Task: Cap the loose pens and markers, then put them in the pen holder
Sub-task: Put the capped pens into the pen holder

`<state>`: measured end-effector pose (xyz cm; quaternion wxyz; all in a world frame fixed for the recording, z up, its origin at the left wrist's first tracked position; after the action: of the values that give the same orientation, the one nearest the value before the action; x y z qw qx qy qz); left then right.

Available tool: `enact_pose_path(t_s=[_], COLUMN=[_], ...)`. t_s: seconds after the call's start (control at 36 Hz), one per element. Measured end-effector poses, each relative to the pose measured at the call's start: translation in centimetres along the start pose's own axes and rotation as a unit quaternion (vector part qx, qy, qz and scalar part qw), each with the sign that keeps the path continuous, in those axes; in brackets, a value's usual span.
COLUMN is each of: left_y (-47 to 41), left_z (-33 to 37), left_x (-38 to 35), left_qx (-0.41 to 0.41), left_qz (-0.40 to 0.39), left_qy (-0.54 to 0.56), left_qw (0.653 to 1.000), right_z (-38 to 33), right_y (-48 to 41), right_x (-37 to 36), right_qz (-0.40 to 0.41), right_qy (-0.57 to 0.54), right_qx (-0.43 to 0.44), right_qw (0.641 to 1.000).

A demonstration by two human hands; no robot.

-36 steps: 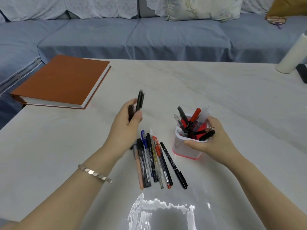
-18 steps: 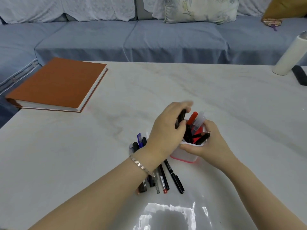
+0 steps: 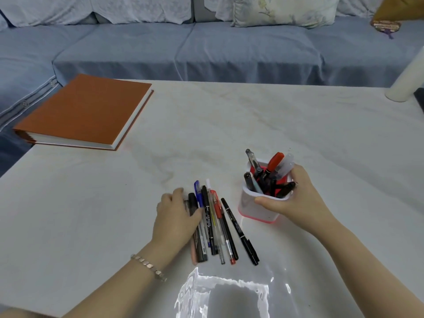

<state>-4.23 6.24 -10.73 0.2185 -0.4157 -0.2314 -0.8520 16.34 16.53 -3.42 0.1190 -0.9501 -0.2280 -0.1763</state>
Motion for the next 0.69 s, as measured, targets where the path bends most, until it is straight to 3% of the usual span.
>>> enact_pose_path(t_s=[0.17, 0.31, 0.39, 0.44, 0.56, 0.69], left_y=[0.1, -0.2, -0.5, -0.5, 0.1, 1.2], left_z=[-1.8, -1.7, -1.1, 0.6, 5.8, 11.7], left_x=[-0.1, 0.1, 1.3, 2.7, 6.2, 9.2], left_qx=[0.041, -0.022, -0.023, -0.039, -0.12, -0.235], left_qz=[-0.024, -0.022, -0.012, 0.016, 0.041, 0.044], left_qy=[-0.044, -0.106, 0.047, 0.183, 0.387, 0.512], left_qw=[0.998, 0.994, 0.999, 0.982, 0.913, 0.825], right_z=[0.6, -1.2, -1.1, -0.9, -0.2, -0.5], right_y=[-0.1, 0.0, 0.0, -0.1, -0.2, -0.1], right_x=[0.0, 0.0, -0.1, 0.0, 0.0, 0.1], right_qz=[0.0, -0.005, -0.006, -0.004, 0.0, -0.005], right_qy=[0.013, -0.016, -0.01, -0.008, 0.009, -0.011], right_qx=[-0.018, 0.011, 0.01, 0.005, -0.006, -0.001], right_qw=[1.0, 1.0, 1.0, 1.0, 1.0, 1.0])
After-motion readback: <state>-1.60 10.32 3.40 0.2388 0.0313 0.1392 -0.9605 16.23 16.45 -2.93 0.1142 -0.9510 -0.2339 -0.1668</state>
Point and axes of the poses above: each hand's wrist, its own y-axis away from the middle knuckle, its own x-axis out of the back of the hand, z = x × y, the point moved 7 cm from there along -y, towards the middle knuckle
